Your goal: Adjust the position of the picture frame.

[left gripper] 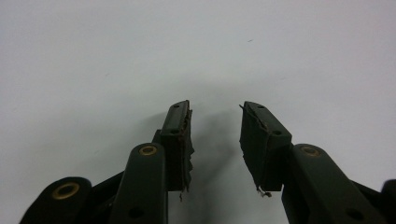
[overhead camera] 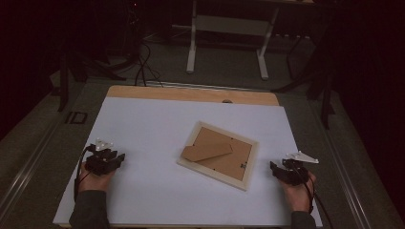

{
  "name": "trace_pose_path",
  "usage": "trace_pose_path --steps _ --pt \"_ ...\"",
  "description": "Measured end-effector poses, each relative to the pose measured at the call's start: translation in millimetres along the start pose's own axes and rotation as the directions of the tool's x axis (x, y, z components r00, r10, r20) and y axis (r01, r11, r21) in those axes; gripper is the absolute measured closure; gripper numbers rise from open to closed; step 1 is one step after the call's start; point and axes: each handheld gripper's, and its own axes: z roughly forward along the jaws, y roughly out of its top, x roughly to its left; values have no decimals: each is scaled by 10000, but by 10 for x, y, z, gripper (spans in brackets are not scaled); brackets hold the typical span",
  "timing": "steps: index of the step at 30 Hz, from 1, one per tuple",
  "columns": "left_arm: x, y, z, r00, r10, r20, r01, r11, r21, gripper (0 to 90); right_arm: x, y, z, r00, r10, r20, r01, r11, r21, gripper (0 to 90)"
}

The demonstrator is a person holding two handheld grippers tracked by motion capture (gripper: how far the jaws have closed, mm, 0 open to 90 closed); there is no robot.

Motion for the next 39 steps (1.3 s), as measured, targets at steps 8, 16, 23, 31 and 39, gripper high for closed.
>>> trace_pose_path --steps 8,16,23,31,39 --pt "-119 83 18 9989 310 354 -306 9995 -118 662 24 28 -57 9998 118 -173 -122 9997 -229 514" --pt "-185 134 0 9966 99 816 -50 9981 -606 808 64 60 -58 9992 131 -371 -139 9997 -197 691" --pt "-308 203 26 9962 328 813 -285 9982 -533 900 141 118 -51 9994 126 -314 -133 9997 -225 899" --pt "-464 254 78 9872 551 1498 -428 9956 -837 900 289 133 -20 9969 238 -747 -247 9996 -114 900" --pt "-637 283 149 9792 813 1859 -674 9945 -802 900 420 134 88 9961 95 -880 -76 9997 219 900"
